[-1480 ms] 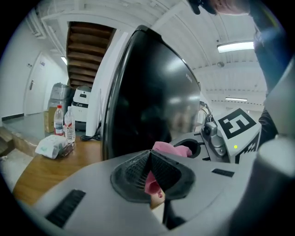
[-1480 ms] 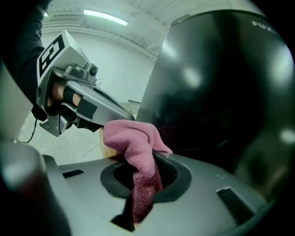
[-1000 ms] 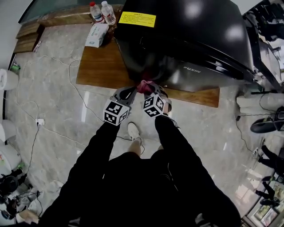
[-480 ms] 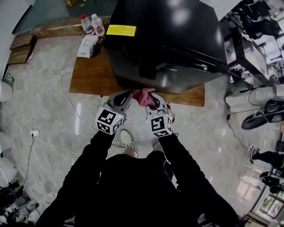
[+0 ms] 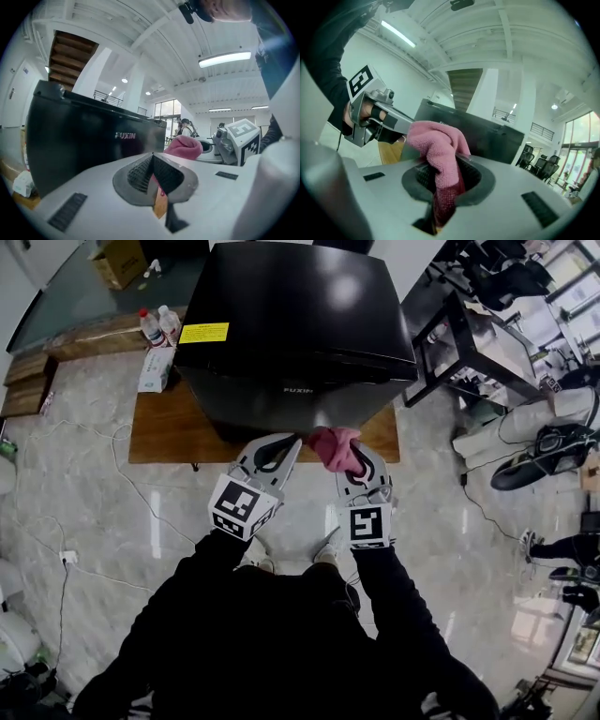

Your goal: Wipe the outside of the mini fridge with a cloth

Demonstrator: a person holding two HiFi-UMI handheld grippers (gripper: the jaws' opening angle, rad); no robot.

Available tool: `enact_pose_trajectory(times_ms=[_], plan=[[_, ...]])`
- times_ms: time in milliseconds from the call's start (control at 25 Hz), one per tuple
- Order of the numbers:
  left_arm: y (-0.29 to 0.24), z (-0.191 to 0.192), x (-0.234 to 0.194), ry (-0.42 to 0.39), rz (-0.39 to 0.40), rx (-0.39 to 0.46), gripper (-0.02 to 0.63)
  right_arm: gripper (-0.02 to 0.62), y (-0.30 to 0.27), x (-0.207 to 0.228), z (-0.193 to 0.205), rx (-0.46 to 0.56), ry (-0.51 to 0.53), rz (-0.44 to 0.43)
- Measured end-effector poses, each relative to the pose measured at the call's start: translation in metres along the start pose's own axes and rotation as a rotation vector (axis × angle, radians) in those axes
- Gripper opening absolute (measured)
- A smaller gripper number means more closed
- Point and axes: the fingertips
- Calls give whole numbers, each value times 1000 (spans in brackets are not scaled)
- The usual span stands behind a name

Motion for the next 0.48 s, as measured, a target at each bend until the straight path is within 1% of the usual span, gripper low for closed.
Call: enact_pose_trajectory(times_ms=[160,240,320,480], plan=[[-21,-21,18,-32,20,32,6,60,8,38,-18,35,35,77],[-30,-30,24,-40,24,50,6,60,7,55,-27,50,71,108],[-38,-37,27,-49,18,62,6,60,2,68,-33,55,104,121],[-48,-43,25,-65,-4,78,6,60,-19,81,-38,70,150,117]])
Point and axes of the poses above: the fingertips, and each gripper's own axes: y backward along the fingers, x to its right, z out of its underside, and after that the axes turned 4 degrees about z, right-handed
